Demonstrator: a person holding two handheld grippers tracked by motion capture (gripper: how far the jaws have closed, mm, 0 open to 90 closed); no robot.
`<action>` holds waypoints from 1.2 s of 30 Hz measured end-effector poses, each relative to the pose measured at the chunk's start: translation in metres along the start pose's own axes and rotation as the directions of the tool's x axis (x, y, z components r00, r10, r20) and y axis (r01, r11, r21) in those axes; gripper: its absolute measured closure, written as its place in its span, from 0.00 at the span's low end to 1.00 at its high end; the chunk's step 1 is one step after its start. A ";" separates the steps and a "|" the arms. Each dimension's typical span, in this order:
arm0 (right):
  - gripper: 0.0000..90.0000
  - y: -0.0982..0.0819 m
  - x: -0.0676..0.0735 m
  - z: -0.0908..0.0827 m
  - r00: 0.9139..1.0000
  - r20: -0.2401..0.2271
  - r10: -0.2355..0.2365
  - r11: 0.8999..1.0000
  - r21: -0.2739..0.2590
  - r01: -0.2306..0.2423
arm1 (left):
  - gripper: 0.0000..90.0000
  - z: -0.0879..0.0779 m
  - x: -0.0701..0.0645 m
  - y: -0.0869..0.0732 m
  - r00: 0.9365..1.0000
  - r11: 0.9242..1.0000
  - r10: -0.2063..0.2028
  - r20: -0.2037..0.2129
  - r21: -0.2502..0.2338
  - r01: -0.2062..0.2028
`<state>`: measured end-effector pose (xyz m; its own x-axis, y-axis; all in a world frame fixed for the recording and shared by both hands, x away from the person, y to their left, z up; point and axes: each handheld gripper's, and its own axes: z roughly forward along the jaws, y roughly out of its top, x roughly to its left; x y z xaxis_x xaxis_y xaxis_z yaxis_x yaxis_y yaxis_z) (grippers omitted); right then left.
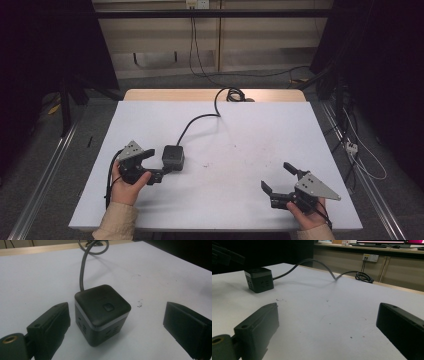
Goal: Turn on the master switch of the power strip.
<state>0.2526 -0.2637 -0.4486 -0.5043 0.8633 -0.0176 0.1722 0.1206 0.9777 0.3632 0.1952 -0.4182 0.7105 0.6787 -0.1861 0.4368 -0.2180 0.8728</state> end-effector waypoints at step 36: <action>0.04 0.001 0.000 0.001 1.000 -0.012 -0.001 1.000 0.002 0.001 | 0.07 -0.023 0.017 -0.017 1.000 1.000 0.001 -0.005 -0.020 -0.001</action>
<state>0.2533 -0.2629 -0.4482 -0.5144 0.8574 -0.0164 0.1731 0.1225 0.9773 0.3555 0.2266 -0.4256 0.7082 0.6820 -0.1827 0.4244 -0.2045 0.8821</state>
